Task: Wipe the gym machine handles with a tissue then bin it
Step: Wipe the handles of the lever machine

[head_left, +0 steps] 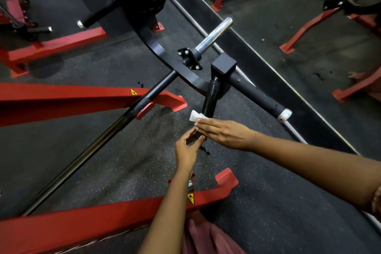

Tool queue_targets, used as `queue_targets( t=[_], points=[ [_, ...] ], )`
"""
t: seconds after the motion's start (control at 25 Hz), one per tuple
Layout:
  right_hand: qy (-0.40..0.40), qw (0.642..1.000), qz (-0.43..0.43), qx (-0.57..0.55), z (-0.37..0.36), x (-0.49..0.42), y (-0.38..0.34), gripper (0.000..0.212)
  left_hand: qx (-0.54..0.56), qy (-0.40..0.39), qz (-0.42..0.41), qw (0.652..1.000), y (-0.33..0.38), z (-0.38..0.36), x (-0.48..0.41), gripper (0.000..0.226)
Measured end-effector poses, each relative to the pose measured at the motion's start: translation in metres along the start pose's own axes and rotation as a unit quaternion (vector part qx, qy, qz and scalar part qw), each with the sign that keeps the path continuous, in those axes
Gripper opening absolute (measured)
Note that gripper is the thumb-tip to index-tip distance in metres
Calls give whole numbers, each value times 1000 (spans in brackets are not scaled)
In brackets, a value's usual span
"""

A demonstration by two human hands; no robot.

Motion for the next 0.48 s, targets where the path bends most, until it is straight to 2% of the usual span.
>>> queue_targets(
  t=[0.08, 0.24, 0.32, 0.4, 0.48],
  points=[
    [18, 999, -29, -6, 2, 4, 22, 43, -2, -6, 0, 1000, -1, 1, -1, 42],
    [94, 970, -222, 21, 18, 9, 56, 53, -12, -19, -1, 1000, 1, 2, -1, 42],
    [139, 933, -331, -23, 12, 10, 30, 55, -8, -25, -6, 1000, 3, 1, -1, 43],
    [175, 880, -434, -86, 1, 10, -2, 62, -9, -40, -13, 999, 5, 1, -3, 43],
    [189, 842, -487, -135, -7, 10, -33, 69, -22, -54, -15, 998, 4, 2, -5, 41]
  ],
)
Point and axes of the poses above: each hand's wrist, its own x-axis away from the middle knuckle, its own z-axis out of the back of the hand, y = z × x, the point moved 6 cm from there along -x, towards the middle knuckle, and after that the axes turned 11 degrees about y, right-handed, at the moved point
